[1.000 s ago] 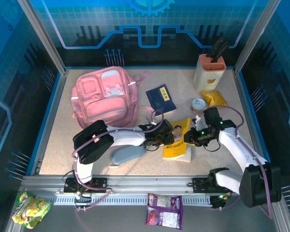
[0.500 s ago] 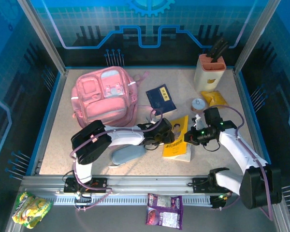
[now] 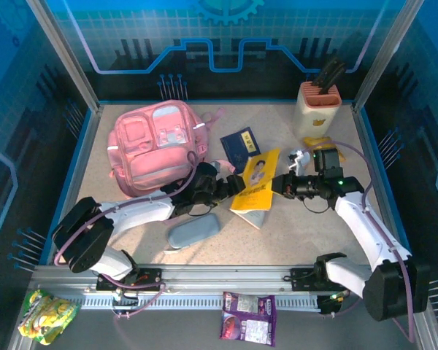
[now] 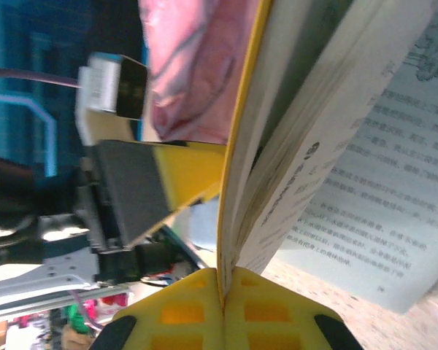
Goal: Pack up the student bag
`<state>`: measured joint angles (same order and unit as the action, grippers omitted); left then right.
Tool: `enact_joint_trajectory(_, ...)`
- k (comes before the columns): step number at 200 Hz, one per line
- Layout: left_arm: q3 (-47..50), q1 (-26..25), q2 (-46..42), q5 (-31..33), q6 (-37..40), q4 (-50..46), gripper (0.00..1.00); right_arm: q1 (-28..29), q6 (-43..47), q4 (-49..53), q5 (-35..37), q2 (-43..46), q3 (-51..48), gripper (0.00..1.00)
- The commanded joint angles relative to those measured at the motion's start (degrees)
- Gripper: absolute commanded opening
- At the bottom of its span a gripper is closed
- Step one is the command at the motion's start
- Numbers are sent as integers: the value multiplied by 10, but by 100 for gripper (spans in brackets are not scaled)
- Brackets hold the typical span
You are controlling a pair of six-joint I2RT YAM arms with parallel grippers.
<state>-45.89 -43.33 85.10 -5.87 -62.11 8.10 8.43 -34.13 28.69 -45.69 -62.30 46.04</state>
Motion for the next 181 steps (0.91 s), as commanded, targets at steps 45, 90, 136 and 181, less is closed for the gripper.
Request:
enact_joint_trajectory(45,50,22,49,-137,-64,253,76,5,-98,-280,-105,-82,-91,0)
enact_joint_trajectory(90,44,22,76,-137,-71,260,56,-28,-20,-215,-75,-110,-125,0)
enact_joint_trajectory(136,21,20,82,-125,-45,192,22,-43,24,-148,-42,-112,-119,0)
enact_joint_trajectory(181,-11,19,51,-113,-16,131,0,-48,54,-68,1,-99,-95,27)
